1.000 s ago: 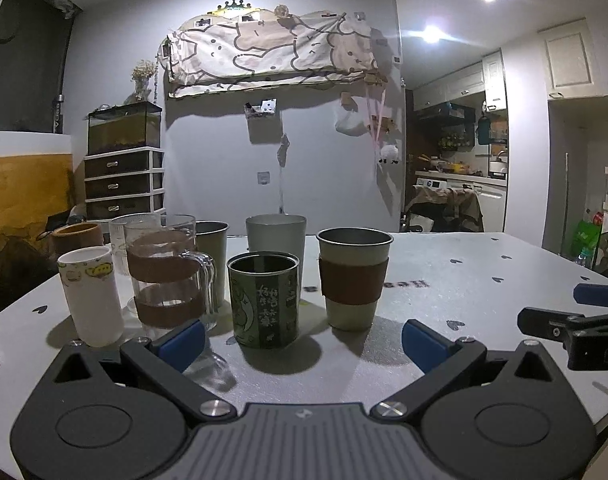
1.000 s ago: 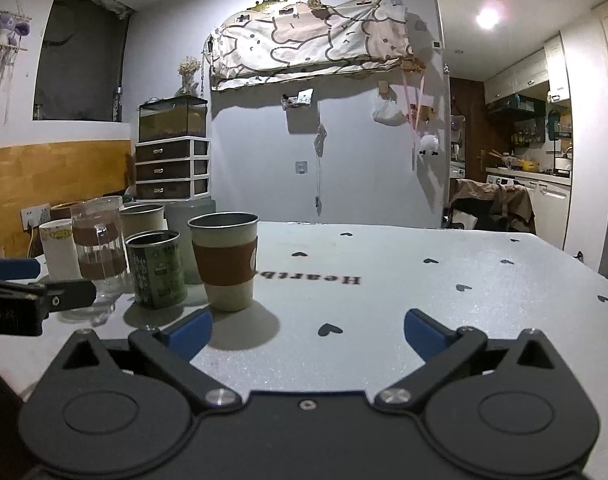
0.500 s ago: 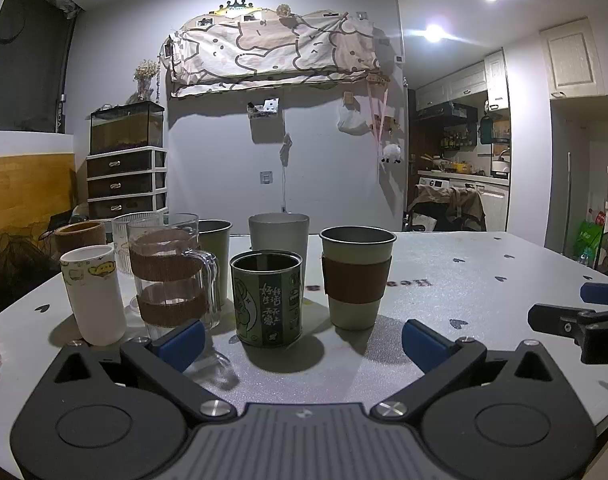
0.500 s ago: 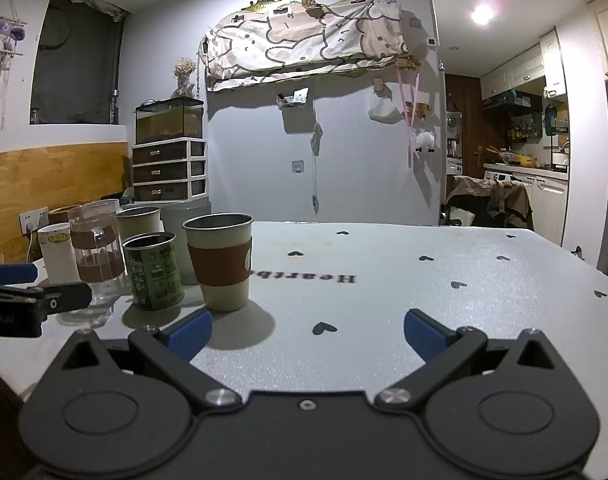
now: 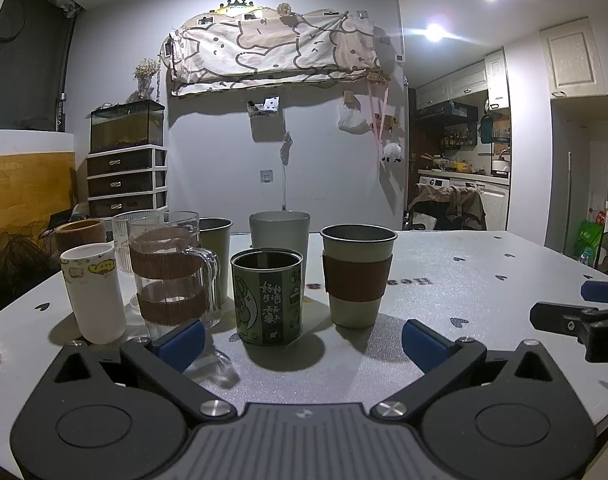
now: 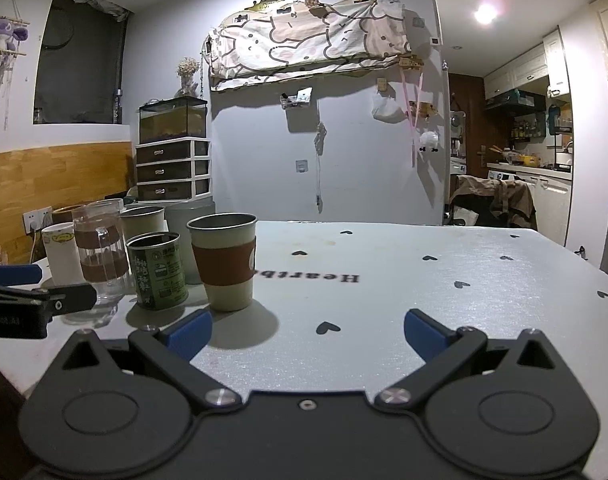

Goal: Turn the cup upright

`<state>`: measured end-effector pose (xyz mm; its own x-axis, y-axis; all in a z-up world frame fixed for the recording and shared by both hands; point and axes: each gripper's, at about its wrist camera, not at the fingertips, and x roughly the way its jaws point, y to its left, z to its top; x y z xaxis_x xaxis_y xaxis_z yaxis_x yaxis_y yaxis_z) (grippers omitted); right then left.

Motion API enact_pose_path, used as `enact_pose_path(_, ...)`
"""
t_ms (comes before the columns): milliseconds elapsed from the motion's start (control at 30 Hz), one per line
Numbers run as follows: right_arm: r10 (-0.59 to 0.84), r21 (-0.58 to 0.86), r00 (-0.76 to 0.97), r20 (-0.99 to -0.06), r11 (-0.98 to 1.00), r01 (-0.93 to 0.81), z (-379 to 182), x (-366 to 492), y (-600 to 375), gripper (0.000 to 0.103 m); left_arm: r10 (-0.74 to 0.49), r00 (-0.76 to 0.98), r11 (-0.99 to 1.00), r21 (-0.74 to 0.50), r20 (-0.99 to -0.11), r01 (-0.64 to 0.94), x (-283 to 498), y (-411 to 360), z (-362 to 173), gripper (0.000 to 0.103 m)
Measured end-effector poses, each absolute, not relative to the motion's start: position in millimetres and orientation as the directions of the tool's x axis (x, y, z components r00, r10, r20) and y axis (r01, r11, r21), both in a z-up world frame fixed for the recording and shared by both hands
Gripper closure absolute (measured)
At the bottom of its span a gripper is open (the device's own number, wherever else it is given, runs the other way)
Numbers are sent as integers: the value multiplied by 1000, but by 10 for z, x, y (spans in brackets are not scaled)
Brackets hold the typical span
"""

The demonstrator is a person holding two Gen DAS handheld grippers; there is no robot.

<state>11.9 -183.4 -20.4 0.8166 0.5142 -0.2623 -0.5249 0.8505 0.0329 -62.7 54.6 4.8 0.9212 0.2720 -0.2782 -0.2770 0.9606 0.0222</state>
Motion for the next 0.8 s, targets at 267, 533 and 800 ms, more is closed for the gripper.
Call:
enact_pose_path(267,517,32,816,-258,849,-528,-190,107,-1830,0,272,921,961,22,-278,-277,-628,546,50,0)
enact_pose_path(533,519,31,816,-255,848,-529,-170,102,-1845,0,272,921,961,24,-278,-276,-629,546,50,0)
enact_pose_path(800,519,30,816,-255,848,-529,-169,101,-1845,0,272,921,961,24,-279,-277,-624,547,48,0)
